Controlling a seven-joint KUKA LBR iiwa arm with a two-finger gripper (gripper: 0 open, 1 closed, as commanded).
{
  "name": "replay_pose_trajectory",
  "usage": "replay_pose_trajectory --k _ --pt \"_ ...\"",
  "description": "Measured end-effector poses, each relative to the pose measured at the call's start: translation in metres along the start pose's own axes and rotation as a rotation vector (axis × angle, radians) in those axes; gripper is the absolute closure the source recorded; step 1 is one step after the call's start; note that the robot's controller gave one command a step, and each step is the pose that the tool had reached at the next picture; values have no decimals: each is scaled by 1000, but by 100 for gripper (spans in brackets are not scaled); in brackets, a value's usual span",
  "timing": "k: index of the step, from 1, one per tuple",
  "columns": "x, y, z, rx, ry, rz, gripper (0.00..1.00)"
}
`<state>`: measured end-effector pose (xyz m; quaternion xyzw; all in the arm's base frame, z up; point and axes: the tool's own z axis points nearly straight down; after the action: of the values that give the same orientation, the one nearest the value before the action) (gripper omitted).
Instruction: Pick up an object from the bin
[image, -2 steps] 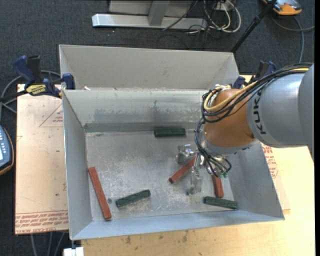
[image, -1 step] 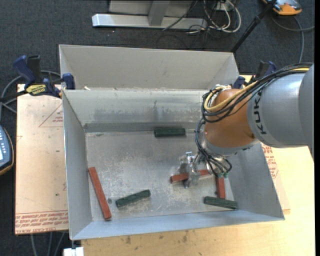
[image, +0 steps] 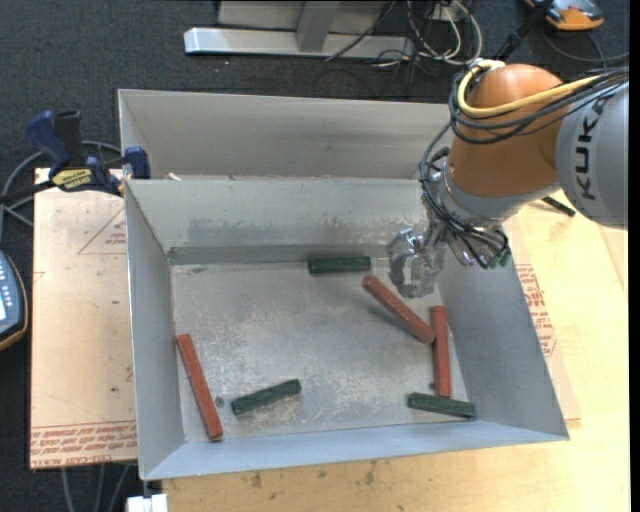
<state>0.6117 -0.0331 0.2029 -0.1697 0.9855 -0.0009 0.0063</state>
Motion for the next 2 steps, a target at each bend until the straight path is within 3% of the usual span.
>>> replay_pose_trajectory --k 1,2 --pt "2 1 4 -4 8 1 0" --pt "-21 -33 130 -4 9 153 0"
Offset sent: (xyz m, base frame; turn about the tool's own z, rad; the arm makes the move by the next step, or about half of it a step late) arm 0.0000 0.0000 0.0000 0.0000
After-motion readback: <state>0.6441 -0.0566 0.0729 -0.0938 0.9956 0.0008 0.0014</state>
